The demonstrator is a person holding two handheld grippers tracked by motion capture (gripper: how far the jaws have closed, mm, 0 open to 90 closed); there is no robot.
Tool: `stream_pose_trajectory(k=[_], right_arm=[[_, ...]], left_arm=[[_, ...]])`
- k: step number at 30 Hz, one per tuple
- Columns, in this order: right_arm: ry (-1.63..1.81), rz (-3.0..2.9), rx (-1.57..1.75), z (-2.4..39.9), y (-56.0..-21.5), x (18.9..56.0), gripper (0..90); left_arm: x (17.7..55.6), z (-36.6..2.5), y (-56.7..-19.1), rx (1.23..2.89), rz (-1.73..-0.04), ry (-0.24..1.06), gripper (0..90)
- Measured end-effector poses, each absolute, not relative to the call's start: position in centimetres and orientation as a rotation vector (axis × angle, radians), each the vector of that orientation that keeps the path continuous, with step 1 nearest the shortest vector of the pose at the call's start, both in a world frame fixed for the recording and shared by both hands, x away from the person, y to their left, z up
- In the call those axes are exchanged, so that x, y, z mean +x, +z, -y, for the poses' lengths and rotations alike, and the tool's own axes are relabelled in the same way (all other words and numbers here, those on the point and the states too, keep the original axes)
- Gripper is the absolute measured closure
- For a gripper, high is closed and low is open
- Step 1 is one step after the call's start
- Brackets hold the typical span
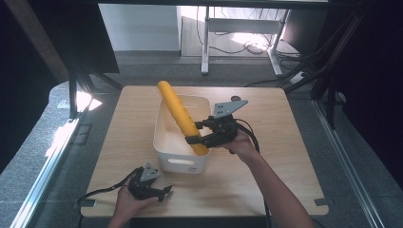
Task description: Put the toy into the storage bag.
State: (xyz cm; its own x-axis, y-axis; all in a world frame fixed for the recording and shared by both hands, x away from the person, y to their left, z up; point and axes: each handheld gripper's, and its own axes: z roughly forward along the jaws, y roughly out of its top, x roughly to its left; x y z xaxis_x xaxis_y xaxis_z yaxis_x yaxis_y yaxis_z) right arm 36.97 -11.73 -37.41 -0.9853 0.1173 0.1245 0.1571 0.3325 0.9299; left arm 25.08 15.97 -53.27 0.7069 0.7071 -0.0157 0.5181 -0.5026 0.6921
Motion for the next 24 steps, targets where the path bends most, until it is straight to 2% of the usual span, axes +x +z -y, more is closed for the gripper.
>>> stream_pose_trajectory(k=[14,24], right_arm=[[-1.858,2.626,-0.359,13.5,-37.1,36.0,36.5],[-1.915,2.654,-0.513,17.4,-37.9,35.2,35.3]], left_arm=[[24.9,-16.0,-53.2,2.226,-0.926,0.357,18.2],[24.9,-16.0,-53.3,2.227,-0.928,0.353,18.1]])
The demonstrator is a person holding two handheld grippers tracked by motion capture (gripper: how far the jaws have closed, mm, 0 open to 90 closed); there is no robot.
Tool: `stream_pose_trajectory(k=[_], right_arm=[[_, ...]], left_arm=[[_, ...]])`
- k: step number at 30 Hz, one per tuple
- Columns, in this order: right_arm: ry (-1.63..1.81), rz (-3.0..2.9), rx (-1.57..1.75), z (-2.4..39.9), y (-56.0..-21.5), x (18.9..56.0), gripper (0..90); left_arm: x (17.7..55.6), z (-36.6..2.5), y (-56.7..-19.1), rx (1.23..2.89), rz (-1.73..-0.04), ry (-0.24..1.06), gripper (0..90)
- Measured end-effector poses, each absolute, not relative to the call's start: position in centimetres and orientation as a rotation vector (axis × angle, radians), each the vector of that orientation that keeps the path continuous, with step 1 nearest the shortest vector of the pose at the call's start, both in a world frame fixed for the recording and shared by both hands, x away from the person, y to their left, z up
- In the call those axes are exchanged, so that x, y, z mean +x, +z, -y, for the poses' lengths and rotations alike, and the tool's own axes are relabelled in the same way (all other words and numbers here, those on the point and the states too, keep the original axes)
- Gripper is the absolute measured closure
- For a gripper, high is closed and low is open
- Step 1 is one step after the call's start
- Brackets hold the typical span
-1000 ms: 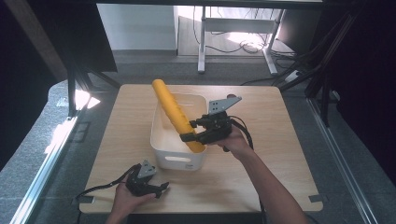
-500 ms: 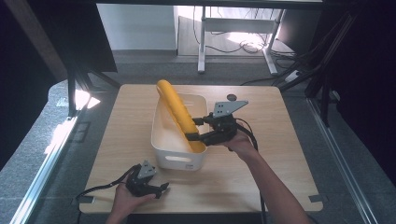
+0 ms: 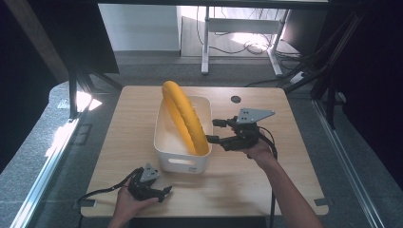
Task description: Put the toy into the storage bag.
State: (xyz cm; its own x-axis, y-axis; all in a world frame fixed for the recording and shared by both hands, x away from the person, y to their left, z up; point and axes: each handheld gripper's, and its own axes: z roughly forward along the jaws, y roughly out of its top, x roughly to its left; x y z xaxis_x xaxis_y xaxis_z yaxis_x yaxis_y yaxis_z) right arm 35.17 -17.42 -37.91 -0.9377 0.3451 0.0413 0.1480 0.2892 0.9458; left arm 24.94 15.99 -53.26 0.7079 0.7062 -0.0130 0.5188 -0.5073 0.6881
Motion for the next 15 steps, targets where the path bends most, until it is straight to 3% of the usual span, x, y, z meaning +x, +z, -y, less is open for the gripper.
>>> stream_pose_trajectory(k=[15], right_arm=[[1.633,-2.316,0.691,23.7,-42.2,35.0,37.2]], left_arm=[[25.0,-16.0,-53.3,2.228,-0.929,0.354,18.1]])
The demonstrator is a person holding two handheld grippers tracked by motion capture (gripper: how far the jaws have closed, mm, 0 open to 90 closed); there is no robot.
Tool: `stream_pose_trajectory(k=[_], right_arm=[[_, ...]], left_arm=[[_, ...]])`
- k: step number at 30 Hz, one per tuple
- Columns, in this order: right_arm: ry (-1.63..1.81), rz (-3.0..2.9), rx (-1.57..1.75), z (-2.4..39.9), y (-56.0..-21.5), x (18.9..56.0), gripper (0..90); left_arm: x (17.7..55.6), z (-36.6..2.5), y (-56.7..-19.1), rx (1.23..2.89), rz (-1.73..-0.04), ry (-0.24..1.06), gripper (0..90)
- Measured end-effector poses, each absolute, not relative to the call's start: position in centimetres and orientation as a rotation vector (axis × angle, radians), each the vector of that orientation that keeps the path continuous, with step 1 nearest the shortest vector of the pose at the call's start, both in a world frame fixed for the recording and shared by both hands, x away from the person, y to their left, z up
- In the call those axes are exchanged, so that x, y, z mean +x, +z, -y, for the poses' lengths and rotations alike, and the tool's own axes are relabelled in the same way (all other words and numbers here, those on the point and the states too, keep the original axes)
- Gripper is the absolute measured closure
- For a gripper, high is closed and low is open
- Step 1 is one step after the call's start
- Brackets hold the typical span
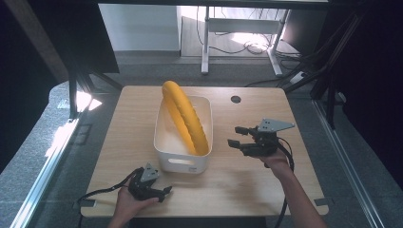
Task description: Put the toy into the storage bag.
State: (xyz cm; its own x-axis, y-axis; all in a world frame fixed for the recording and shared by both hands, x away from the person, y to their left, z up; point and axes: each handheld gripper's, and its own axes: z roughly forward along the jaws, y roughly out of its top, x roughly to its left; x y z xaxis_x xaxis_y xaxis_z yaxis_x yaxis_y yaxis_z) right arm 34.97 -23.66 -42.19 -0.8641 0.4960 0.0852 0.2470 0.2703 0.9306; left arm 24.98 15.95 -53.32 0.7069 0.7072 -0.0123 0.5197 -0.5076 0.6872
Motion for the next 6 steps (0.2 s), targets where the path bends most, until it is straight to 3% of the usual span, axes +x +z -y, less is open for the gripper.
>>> stream_pose_trajectory(k=[6], right_arm=[[1.624,-2.283,0.709,24.05,-42.95,34.85,36.4]], left_arm=[[25.02,-15.98,-53.30,2.227,-0.931,0.358,18.1]])
